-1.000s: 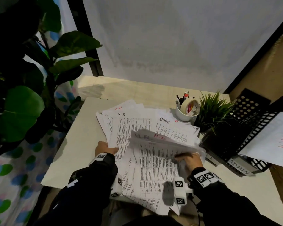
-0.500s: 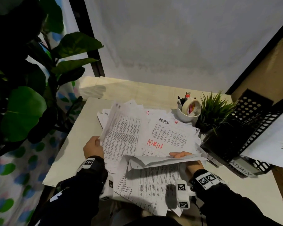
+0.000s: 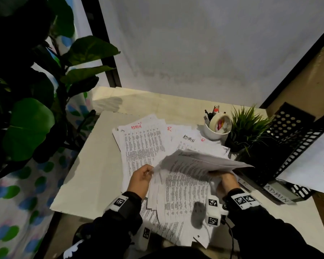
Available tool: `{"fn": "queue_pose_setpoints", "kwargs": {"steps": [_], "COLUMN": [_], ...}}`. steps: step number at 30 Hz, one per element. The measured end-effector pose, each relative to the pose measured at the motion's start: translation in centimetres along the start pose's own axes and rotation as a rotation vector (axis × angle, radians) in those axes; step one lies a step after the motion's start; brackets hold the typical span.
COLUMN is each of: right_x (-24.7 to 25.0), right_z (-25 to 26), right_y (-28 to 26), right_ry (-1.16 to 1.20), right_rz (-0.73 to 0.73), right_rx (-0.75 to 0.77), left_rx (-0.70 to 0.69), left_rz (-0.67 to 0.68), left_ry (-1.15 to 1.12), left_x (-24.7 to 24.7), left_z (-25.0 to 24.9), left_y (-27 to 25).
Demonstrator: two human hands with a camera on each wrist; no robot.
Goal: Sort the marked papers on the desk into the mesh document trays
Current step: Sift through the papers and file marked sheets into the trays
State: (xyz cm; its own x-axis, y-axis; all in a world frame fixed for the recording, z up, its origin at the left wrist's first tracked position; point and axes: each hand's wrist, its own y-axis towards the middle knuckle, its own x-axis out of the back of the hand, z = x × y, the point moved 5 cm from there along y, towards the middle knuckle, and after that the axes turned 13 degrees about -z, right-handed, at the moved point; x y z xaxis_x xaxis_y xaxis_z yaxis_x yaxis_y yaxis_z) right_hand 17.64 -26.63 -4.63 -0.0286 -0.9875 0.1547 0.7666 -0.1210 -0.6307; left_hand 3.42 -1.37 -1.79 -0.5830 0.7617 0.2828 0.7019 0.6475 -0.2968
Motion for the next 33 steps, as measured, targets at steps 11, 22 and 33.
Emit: {"fn": "queue_pose_setpoints", "kwargs": {"steps": [11, 22, 33], "right_x": [-0.4, -0.6, 1.2], "right_z": [9.8, 5.9, 4.9], "right_y": [-6.3, -9.2, -7.4], "right_ry": [0.052, -0.015, -0.013], "right_rz": [-0.053, -0.087, -0.146], "right_rx": [0.566, 0.546, 0.359], "left_rx": [-0.283, -0.290, 0.020], "left_rz": [-0.049, -0.034, -0.128], "left_ry": [-0.013, -0.028, -0.060], "left_x": [-2.1, -5.1, -7.2], "left_z": [-10.7, -8.8, -6.2], "left_y": [-1.2, -2.0, -0.1]}}
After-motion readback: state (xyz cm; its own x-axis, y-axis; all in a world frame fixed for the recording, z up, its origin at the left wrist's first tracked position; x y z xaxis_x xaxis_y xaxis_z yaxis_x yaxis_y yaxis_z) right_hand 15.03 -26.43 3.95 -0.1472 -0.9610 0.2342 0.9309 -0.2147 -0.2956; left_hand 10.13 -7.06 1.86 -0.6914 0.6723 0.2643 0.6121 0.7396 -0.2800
